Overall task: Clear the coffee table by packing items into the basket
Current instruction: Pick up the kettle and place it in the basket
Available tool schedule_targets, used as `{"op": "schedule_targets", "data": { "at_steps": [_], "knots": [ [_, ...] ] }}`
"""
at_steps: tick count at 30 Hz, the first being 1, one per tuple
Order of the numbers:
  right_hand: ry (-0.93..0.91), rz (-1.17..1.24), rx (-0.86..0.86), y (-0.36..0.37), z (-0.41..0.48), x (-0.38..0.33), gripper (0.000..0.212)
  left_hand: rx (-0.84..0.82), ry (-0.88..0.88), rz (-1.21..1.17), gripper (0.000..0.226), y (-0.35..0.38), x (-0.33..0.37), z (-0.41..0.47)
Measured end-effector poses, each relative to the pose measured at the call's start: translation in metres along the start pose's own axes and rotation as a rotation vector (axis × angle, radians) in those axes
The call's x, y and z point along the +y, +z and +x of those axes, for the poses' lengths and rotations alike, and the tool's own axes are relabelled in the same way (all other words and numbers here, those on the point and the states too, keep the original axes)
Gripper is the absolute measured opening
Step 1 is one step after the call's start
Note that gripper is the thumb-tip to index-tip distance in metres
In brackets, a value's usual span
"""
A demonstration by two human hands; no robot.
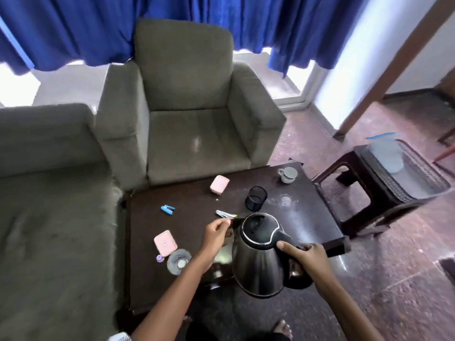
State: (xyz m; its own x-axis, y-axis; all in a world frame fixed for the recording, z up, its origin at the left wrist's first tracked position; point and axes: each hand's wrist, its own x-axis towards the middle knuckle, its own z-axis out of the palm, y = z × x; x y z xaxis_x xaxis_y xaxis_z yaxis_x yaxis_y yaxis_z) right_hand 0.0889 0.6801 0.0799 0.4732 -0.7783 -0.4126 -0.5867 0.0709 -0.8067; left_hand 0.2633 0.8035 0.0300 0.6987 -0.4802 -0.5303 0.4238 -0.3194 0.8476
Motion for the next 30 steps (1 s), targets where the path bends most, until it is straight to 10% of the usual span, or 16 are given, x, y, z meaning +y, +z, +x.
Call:
{"op": "schedule_targets", "data": {
  "at_steps": [30],
  "knots": [
    [0.147,0.269,0.38,-0.463,0.147,0.144,0.046,-0.436,0.05,0.228,0.05,0.556,0.071,0.021]
  ]
}}
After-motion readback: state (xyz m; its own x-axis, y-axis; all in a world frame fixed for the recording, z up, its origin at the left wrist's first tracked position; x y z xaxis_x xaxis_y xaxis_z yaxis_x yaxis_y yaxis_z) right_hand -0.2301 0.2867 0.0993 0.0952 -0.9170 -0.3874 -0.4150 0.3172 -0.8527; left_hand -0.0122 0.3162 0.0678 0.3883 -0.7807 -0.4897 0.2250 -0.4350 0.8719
